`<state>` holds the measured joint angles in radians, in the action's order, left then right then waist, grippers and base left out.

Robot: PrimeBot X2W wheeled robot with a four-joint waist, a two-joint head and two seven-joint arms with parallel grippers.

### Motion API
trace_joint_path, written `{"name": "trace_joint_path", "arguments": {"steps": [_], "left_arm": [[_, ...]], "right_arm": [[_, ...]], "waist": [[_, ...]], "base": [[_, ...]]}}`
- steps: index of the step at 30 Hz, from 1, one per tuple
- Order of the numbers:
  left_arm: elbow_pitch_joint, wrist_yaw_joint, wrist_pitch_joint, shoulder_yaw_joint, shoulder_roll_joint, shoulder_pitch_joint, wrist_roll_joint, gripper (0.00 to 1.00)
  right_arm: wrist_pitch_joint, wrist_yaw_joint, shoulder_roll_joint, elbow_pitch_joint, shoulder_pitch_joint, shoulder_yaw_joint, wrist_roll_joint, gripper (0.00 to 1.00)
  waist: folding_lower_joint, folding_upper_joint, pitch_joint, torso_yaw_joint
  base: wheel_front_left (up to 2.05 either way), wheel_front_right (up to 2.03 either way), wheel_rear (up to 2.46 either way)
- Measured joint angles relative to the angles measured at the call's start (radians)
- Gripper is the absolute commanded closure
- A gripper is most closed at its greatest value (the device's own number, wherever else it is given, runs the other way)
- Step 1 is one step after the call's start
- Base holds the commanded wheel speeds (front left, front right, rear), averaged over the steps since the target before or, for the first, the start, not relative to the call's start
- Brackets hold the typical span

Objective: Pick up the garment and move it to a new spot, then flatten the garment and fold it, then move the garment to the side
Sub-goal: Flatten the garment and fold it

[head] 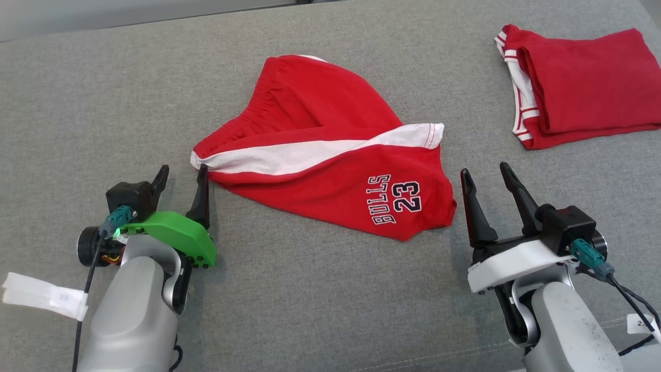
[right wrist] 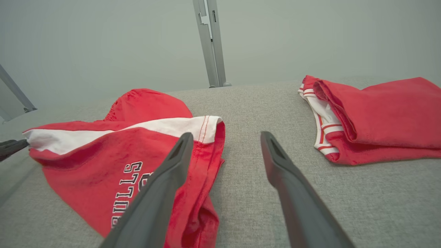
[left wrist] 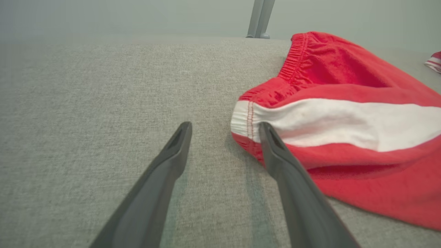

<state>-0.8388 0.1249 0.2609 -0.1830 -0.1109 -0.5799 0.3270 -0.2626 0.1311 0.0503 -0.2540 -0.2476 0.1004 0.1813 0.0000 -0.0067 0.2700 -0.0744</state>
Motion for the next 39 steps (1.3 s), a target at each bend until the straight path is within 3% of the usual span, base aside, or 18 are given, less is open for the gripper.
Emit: {"name": "trace_joint_path", "arguments": {"steps": [4, 8, 17, 23, 33, 39], "left_arm": [[-0.017, 0.003, 0.0, -0.066, -0.008, -0.026, 0.046, 0.11], [-0.003, 0.004, 0.002, -0.123, -0.031, -0.038, 0.097, 0.0], [0.074, 0.004, -0.003, -0.24, -0.084, -0.057, 0.258, 0.0], [0.14, 0.004, -0.04, -0.353, -0.169, -0.054, 0.395, 0.17], [0.263, 0.004, -0.059, -0.508, -0.248, -0.004, 0.551, 0.48], [0.26, 0.004, -0.075, -0.575, -0.274, -0.007, 0.591, 0.45]], "right_arm": [[0.0, 0.0, 0.0, 0.014, -0.003, -0.007, 0.0, 0.0], [0.0, 0.0, 0.0, 0.021, -0.003, -0.015, -0.001, 0.0], [0.0, 0.0, 0.0, 0.029, -0.006, -0.015, -0.001, 0.0], [0.0, 0.0, 0.0, 0.031, -0.007, -0.016, 0.002, 0.0], [0.0, 0.0, 0.0, 0.034, -0.006, -0.028, 0.003, 0.0], [0.0, 0.0, 0.0, 0.034, -0.007, -0.018, 0.008, 0.0]], "waist": [[0.0, 0.0, 0.023, -0.016], [0.0, 0.0, 0.04, -0.023], [0.0, 0.0, 0.052, -0.031], [0.0, 0.0, 0.053, -0.033], [0.0, 0.0, 0.044, -0.022], [0.0, 0.0, 0.044, -0.02]], "base": [[0.0, 0.0, 0.0], [0.0, 0.0, 0.0], [0.0, 0.0, 0.0], [0.0, 0.0, 0.0], [0.0, 0.0, 0.0], [0.0, 0.0, 0.0]]}}
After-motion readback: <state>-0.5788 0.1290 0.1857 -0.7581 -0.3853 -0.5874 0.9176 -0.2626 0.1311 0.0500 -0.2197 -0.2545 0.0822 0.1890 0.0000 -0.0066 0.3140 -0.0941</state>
